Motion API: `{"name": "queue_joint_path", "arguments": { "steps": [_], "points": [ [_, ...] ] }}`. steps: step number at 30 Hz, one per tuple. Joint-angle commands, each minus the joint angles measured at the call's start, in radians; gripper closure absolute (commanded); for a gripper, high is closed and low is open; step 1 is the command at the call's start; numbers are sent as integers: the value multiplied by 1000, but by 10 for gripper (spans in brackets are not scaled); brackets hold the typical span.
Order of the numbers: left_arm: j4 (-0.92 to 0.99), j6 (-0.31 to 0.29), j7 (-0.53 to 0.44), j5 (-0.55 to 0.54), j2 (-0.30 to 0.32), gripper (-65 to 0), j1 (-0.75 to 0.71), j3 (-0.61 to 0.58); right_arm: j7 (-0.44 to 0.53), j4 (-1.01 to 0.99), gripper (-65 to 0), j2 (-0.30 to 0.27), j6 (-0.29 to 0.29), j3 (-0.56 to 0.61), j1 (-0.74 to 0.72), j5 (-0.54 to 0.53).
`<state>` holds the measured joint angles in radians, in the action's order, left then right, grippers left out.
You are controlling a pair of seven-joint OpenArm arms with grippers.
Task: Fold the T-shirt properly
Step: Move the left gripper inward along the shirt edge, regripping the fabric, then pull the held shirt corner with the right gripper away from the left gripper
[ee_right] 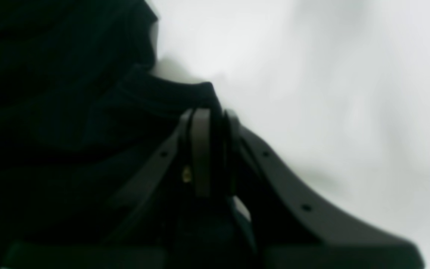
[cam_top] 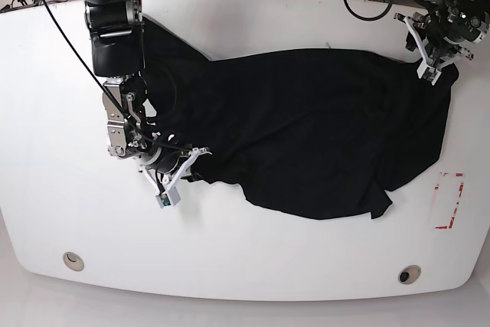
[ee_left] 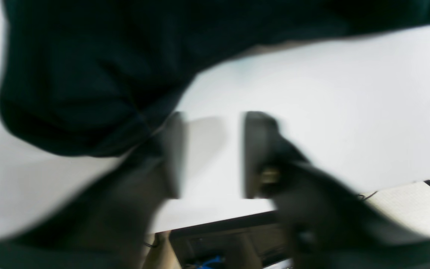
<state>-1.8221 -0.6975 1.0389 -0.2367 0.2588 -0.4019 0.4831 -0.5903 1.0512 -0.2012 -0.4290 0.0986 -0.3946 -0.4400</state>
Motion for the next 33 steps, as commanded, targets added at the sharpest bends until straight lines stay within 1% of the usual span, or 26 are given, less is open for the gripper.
{"name": "queue_joint_path", "arguments": {
  "steps": [1, 7, 11, 13, 21, 23, 29, 31, 33],
  "points": [
    [-33, -1, -17, -1, 17, -37, 7, -11, 32, -12, -48, -2, 1, 1, -27, -10],
    [-46, -1, -20, 5, 7, -25, 15, -34, 34, -20, -52, 9, 0, 2, -15, -11],
    [-45, -1, -33, 19, -12, -27, 35, -36, 28, 13, -56, 19, 4, 3, 7, -11],
    [-27, -1, -30, 40, -39, -43, 54, -24, 19, 63, -59, 27, 6, 3, 23, -12],
    [35, -1, -62, 100, -96, -121, 137, -14, -1, 189, -69, 63, 16, 3, 79, -14],
    [54, -1, -87, 147, -131, -199, 177, -25, 16, 203, -90, 91, 17, 41, 66, -17],
    [56, -1, -82, 172, -150, -247, 211, -19, 33, 176, -121, 102, 20, 74, 33, -18],
    [56, -1, -75, 178, -151, -251, 218, -17, 35, 168, -128, 100, 19, 73, 26, -18],
    [29, -1, -47, 195, -159, -255, 238, 4, 29, 159, -126, 92, 16, 77, 16, -16]
  ]
}}
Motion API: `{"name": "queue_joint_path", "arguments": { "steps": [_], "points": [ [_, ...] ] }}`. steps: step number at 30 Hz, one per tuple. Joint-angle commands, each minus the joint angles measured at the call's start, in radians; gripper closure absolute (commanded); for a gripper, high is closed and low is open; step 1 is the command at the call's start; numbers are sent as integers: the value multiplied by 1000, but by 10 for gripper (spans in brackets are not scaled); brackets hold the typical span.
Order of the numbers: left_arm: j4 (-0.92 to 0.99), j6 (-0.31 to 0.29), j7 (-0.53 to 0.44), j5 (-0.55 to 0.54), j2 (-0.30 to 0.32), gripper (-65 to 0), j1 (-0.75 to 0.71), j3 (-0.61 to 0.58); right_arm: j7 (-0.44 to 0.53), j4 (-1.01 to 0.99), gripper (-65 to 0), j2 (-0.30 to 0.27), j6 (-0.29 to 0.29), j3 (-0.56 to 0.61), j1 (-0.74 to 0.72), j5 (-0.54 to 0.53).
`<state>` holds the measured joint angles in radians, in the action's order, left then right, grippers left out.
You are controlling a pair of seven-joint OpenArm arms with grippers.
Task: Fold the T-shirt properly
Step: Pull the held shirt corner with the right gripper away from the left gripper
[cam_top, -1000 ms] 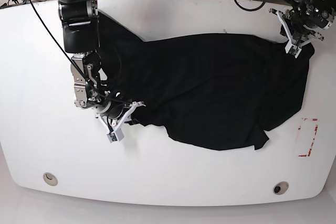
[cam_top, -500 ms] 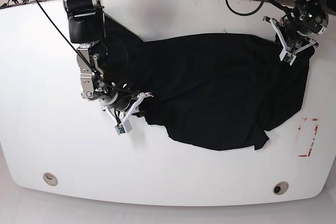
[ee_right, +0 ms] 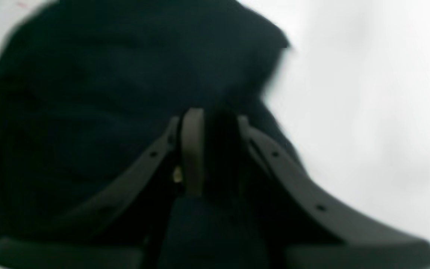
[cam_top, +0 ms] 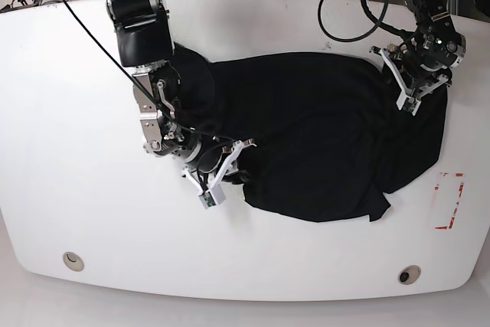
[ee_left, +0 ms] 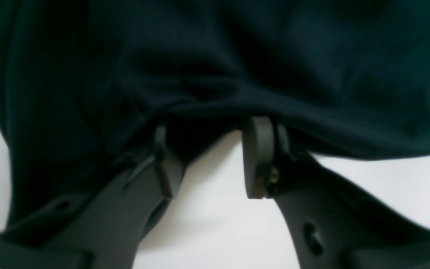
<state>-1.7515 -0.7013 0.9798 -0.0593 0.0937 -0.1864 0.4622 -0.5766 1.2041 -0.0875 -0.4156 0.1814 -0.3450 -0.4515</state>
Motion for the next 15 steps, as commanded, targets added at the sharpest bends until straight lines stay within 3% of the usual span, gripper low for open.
{"name": "queue_joint_path", "arguments": {
  "steps": [1, 8, 10, 15],
  "points": [
    [-44, 3, 19, 18, 10, -249, 22, 28, 14, 4, -124, -26, 2, -10, -35, -4],
    [-68, 3, 52, 22, 41, -204, 16, 57, 14, -28, -128, -68, 1, -45, -62, -2],
    [-96, 3, 59, 28, 53, -211, 12, 102, 25, -103, -174, -133, 4, -81, -124, -6],
    [-102, 3, 58, 33, 64, -229, 7, 147, 27, -151, -277, -190, 7, -166, -165, -7]
  ]
}}
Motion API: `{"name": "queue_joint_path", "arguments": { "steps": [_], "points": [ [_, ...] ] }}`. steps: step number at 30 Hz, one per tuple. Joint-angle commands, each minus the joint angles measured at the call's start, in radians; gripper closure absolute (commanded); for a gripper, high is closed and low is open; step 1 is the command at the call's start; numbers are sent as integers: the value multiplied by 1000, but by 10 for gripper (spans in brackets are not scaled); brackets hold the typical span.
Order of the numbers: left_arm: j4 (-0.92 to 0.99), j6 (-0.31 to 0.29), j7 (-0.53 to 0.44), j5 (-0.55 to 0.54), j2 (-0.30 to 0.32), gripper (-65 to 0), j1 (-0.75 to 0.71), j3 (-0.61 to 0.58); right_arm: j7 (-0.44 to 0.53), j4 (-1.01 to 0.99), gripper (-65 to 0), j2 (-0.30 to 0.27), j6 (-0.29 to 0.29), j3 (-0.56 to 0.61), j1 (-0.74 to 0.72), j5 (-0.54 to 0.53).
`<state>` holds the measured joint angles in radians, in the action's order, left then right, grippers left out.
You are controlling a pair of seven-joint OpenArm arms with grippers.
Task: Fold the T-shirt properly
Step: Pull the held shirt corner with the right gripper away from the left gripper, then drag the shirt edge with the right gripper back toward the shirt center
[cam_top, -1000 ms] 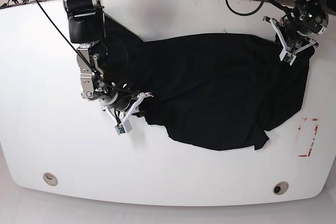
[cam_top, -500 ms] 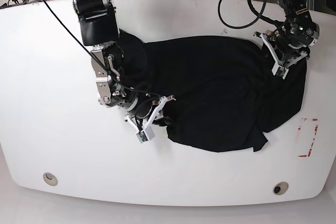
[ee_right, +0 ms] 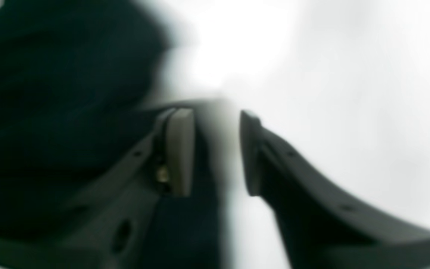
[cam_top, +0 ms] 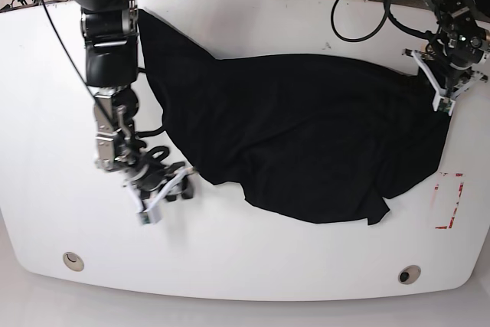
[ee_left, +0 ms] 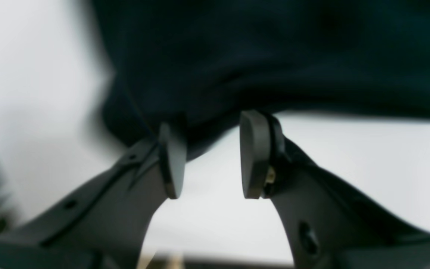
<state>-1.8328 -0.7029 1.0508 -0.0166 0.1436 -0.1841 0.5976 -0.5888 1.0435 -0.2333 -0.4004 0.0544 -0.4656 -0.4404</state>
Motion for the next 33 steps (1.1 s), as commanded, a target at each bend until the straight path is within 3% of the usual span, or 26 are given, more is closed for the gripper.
{"name": "queue_joint_path", "arguments": {
  "steps": [1, 5, 11, 13, 15, 19, 25, 33],
  "points": [
    [-22, 5, -13, -10, 16, -232, 5, 19, 39, 6, -298, -53, -8, -56, -49, -18],
    [-2, 5, 4, -19, 24, -251, 10, 76, 48, 83, -410, -74, -1, -147, 21, -29],
    [4, 5, 2, -21, 20, -262, 11, 99, 12, 327, -471, -39, 4, -149, 205, -42],
    [4, 5, 4, -22, 18, -261, 8, 102, -6, 383, -487, -21, 5, -147, 259, -45],
    [17, 5, 10, -18, 3, -247, -2, 111, -24, 430, -531, 39, 1, -147, 350, -41],
    [12, 5, 12, -17, -4, -244, -11, 114, -47, 446, -581, 96, 0, -148, 393, -43],
    [33, 5, 22, -27, 29, -247, -19, 137, -40, 451, -650, 143, 2, -159, 446, -53],
    [58, 5, 32, -55, 89, -246, -12, 161, -31, 382, -650, 146, -25, -194, 439, -60]
  ]
}}
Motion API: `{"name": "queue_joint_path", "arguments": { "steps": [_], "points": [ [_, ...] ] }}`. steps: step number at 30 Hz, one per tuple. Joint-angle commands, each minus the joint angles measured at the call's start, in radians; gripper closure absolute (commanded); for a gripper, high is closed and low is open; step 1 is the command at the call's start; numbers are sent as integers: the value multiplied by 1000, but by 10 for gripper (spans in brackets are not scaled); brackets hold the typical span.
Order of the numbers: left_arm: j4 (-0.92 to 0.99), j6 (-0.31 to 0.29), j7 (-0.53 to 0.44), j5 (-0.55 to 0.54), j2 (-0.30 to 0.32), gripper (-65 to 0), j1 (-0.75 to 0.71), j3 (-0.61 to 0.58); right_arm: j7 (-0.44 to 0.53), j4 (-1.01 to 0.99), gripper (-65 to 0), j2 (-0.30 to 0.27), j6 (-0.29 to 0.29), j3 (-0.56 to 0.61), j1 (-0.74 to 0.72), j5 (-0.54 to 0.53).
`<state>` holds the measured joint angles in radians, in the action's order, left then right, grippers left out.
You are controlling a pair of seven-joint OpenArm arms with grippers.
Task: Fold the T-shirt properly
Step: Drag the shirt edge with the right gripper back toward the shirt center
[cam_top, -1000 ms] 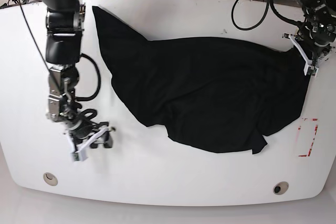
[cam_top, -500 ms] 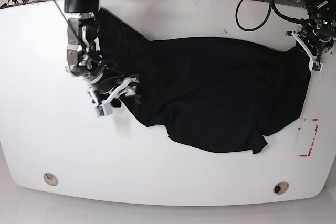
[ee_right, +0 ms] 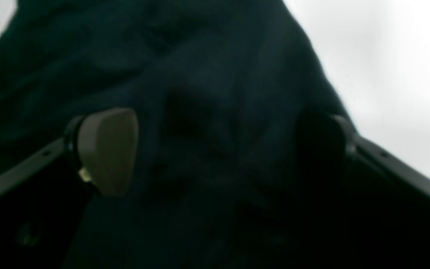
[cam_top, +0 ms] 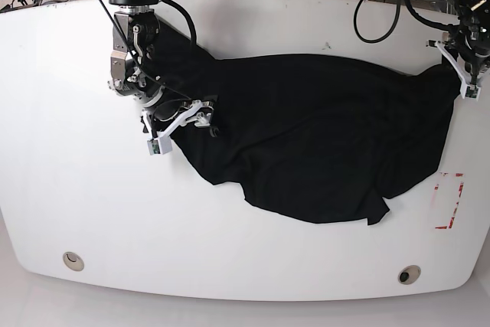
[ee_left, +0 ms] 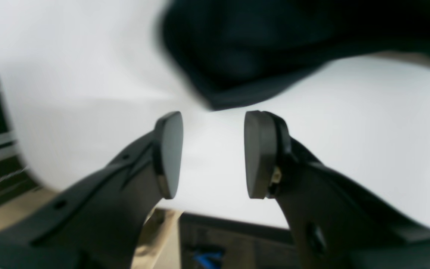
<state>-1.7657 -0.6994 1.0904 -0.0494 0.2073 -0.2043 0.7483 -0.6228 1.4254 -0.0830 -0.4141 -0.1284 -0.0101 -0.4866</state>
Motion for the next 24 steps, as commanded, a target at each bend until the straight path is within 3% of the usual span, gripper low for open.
{"name": "queue_joint_path", "arguments": {
  "steps": [1, 14, 24],
  "points": [
    [-8, 1, -6, -29, 31, -247, 11, 17, 4, -7, -648, -4, -18, -19, -17, -14],
    [-1, 1, 52, -134, 105, -265, 55, 73, -2, -133, -641, -9, -55, -102, -95, -3],
    [-6, 1, 89, -141, 93, -275, 94, 108, -20, -214, -610, -28, -60, -89, -145, 3]
  ]
}}
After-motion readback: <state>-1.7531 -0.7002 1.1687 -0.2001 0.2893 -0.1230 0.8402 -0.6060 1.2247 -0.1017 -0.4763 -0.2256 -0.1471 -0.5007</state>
